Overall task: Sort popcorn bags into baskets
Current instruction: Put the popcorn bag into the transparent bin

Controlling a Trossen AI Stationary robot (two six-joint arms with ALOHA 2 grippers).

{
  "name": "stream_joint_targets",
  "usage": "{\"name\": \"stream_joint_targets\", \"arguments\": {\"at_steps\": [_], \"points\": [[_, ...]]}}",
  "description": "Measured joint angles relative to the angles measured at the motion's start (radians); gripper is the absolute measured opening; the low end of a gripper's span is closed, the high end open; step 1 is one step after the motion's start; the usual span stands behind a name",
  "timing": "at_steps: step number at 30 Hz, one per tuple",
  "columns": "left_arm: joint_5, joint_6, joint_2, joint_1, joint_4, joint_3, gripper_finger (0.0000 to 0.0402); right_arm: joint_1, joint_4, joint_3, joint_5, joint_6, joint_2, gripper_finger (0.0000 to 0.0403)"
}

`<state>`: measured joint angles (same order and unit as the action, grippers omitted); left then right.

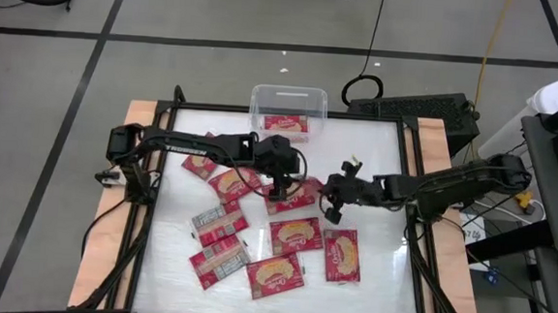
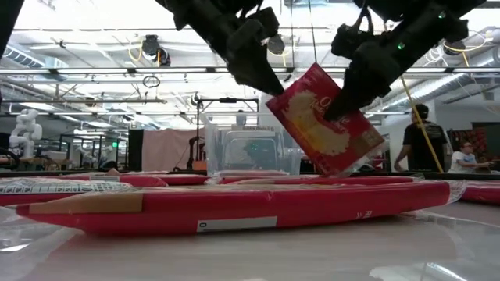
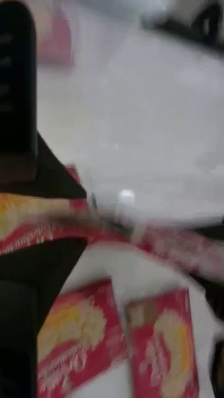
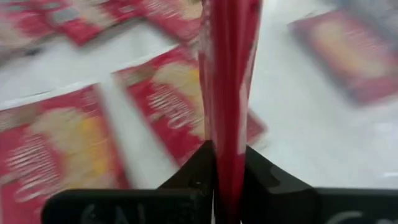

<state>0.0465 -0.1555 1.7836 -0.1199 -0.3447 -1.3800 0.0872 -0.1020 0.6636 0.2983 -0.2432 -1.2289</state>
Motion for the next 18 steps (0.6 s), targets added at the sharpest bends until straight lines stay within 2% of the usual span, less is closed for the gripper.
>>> {"name": "stream_joint_targets", "arguments": {"at_steps": [2, 4, 7, 11, 15, 18], "points": [[-0.025, 0.024, -0.021, 0.005, -0.044, 0.002, 0.0151, -0.029, -0.023, 0.0, -0.118, -0.017, 0.004, 0.0019], [-0.022, 0.05, -0.024, 0.013, -0.009, 0.0, 0.018, -0.052, -0.048, 0.003, -0.181, -0.037, 0.004, 0.0013], [-0.017, 0.064, -0.017, 0.04, 0.025, 0.015, 0.0216, -0.064, -0.077, 0.004, -0.22, -0.058, 0.0, 0.0012], [-0.014, 0.06, 0.012, 0.073, 0.162, 0.06, 0.0247, -0.06, -0.081, 0.004, -0.223, -0.058, -0.001, 0.0016], [-0.02, 0.08, 0.027, 0.084, 0.333, 0.089, 0.0253, -0.06, -0.082, 0.003, -0.223, -0.045, -0.002, 0.0016], [-0.019, 0.076, 0.031, 0.084, 0.353, 0.103, 0.0224, -0.06, -0.061, 0.002, -0.223, -0.027, -0.003, 0.0017]]}}
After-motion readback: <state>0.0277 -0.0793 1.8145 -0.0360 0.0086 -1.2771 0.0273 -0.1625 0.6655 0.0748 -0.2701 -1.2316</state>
